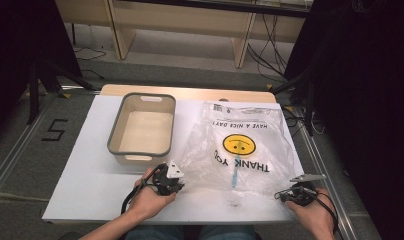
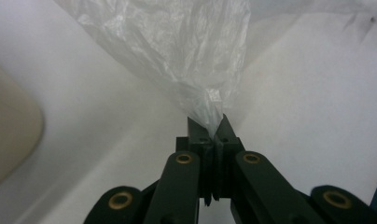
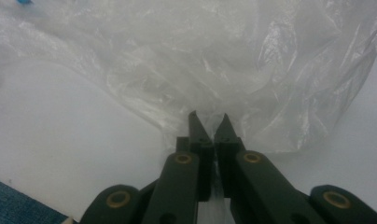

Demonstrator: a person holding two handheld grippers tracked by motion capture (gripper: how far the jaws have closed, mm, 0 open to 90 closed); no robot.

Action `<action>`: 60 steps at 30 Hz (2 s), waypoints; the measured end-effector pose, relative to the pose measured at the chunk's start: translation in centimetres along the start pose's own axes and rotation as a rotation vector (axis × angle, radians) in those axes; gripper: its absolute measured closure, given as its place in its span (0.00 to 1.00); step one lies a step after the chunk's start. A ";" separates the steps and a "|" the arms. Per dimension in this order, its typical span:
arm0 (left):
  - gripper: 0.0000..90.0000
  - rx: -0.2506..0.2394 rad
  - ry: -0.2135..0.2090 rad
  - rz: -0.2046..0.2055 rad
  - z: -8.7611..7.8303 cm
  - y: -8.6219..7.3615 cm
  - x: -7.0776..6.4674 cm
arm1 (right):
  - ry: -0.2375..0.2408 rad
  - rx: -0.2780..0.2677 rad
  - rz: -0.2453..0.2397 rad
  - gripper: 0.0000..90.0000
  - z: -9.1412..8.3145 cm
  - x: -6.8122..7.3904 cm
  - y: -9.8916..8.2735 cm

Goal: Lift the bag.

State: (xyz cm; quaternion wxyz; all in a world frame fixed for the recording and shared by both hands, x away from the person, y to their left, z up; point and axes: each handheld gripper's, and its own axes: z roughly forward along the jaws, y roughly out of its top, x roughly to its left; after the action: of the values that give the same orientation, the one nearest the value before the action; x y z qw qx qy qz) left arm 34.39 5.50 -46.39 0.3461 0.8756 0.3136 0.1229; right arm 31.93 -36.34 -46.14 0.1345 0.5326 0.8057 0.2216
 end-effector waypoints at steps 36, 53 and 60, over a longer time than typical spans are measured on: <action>0.99 -0.292 0.076 0.038 -5.1 3.1 0.4 | -0.085 -0.229 0.011 1.00 -3.6 -0.3 2.0; 0.99 -0.340 0.082 0.045 -5.7 3.7 0.5 | -0.190 -0.413 0.016 1.00 -5.3 -0.1 2.7; 0.99 -0.364 0.092 0.038 -5.9 3.9 0.9 | -0.218 -0.502 0.013 1.00 -6.1 0.2 3.1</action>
State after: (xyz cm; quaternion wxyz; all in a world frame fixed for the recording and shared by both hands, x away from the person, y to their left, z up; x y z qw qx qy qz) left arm 34.30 7.02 -39.39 0.4819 0.7978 0.2848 0.2240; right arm 31.56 -36.41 -39.33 0.3467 0.5084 0.7028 0.3567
